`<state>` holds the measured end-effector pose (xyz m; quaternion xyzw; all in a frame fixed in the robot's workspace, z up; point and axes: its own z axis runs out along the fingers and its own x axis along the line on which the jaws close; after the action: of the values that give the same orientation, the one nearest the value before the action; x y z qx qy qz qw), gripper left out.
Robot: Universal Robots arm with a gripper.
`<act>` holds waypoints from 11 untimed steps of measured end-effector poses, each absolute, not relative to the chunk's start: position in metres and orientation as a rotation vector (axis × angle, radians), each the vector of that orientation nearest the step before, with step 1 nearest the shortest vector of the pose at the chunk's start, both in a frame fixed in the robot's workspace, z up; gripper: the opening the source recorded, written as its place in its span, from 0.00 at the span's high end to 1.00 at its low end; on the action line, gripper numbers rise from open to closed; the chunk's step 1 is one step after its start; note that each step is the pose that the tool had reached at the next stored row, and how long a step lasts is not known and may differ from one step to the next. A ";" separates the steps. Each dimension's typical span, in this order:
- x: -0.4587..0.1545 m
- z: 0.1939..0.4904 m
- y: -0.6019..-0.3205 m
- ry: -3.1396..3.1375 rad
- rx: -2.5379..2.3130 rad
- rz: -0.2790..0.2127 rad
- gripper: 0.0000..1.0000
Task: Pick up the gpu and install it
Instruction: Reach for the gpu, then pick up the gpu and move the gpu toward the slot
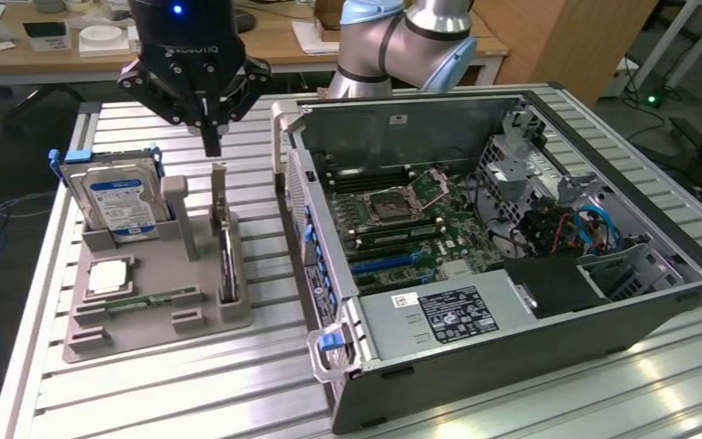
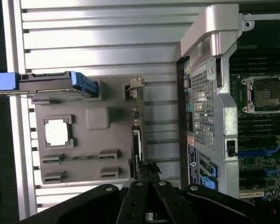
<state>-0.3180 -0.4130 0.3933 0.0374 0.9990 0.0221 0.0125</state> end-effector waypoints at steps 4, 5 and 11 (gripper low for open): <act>-0.323 0.393 -0.413 3.114 0.117 0.069 0.90; -0.325 0.393 -0.413 3.114 0.117 0.069 0.90; -0.327 0.393 -0.413 3.114 0.117 0.069 0.90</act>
<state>-0.3270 -0.4134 0.3933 0.0374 0.9990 0.0221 0.0125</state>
